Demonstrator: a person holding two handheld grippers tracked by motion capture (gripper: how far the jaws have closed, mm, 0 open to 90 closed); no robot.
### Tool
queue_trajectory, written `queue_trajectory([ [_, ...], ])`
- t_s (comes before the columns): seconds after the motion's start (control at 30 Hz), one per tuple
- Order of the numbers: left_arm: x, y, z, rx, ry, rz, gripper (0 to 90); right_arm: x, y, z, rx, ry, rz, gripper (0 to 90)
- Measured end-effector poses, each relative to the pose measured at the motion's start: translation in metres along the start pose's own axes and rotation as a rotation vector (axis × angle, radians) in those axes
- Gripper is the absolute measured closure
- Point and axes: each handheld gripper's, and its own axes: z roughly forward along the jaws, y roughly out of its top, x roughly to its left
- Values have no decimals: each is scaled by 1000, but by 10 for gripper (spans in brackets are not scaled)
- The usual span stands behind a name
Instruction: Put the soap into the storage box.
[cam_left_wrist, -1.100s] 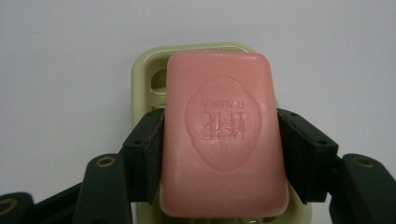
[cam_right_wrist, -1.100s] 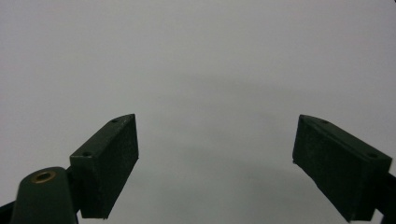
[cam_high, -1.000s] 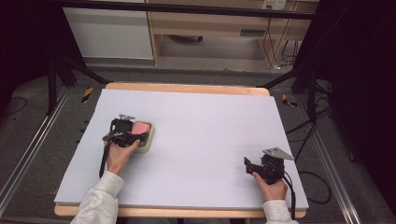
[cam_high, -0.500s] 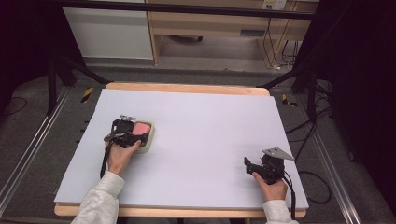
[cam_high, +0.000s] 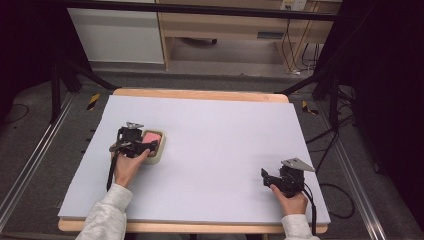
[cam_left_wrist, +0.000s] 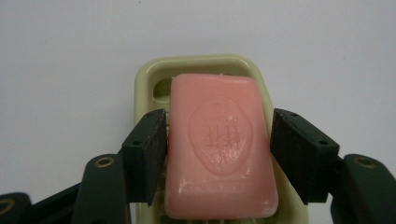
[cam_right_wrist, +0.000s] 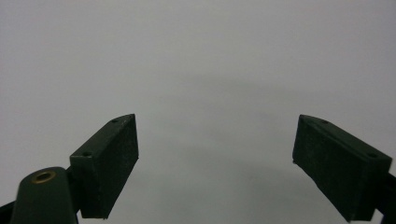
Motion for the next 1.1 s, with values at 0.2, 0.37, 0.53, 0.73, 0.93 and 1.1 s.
queue_trajectory([
  [0.2,0,1,-7,-29,-5,4,331,0,0,-1,-2,0,0,146],
  [0.37,-4,1,-15,-58,-36,24,316,0,0,-1,-5,1,10,145],
  [0.53,-11,-3,-27,-100,-76,62,295,-1,0,-2,-6,0,11,145],
  [0.73,-13,-23,-45,-141,-107,68,259,-2,0,-2,-8,-6,16,145],
  [0.93,-6,-41,-54,-152,-95,82,248,-3,0,-2,-9,-7,20,144],
  [1.1,10,-58,-64,-154,-88,53,244,-5,-1,-2,-6,-13,26,143],
])
